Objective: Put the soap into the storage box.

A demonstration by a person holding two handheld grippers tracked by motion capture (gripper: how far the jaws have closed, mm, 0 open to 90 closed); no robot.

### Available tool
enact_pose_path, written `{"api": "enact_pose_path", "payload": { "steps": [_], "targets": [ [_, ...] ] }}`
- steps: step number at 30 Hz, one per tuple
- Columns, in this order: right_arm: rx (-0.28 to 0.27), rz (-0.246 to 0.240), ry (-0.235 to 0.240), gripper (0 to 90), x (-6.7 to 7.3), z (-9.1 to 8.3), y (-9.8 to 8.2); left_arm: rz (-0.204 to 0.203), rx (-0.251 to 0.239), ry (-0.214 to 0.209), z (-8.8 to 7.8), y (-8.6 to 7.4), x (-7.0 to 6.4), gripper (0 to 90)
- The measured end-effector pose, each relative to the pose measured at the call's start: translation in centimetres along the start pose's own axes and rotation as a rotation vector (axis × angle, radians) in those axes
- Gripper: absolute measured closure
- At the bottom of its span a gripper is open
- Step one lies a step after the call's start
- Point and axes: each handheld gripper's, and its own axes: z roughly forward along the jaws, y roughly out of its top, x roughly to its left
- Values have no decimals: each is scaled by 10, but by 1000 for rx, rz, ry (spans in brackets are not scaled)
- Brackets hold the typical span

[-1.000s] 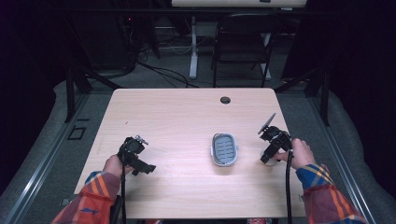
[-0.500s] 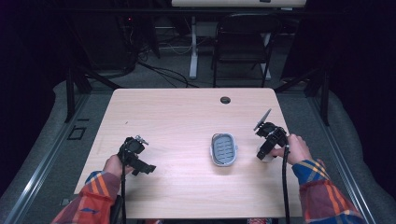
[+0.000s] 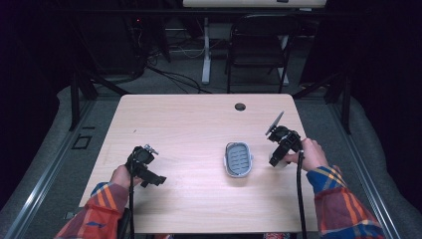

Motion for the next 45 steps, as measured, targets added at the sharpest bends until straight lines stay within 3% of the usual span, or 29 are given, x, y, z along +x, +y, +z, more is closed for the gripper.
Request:
{"api": "enact_pose_path", "payload": {
  "steps": [11,17,18,21,22,45],
  "targets": [
    [-25,-4,-12,242,2,-12,10,1,0,0,1,1,0,0],
    [-3,-30,-19,242,2,-18,15,2,0,-3,1,1,0,0],
    [-27,-21,-18,242,3,-17,15,2,-1,-4,1,1,0,0],
    [-8,-30,-20,242,4,-19,19,3,1,-4,1,1,0,0],
    [-25,-34,-20,243,4,-18,19,2,1,-5,1,1,0,0],
    [-25,-91,-20,242,24,-28,45,4,1,-2,1,1,-1,0]
  ]
}}
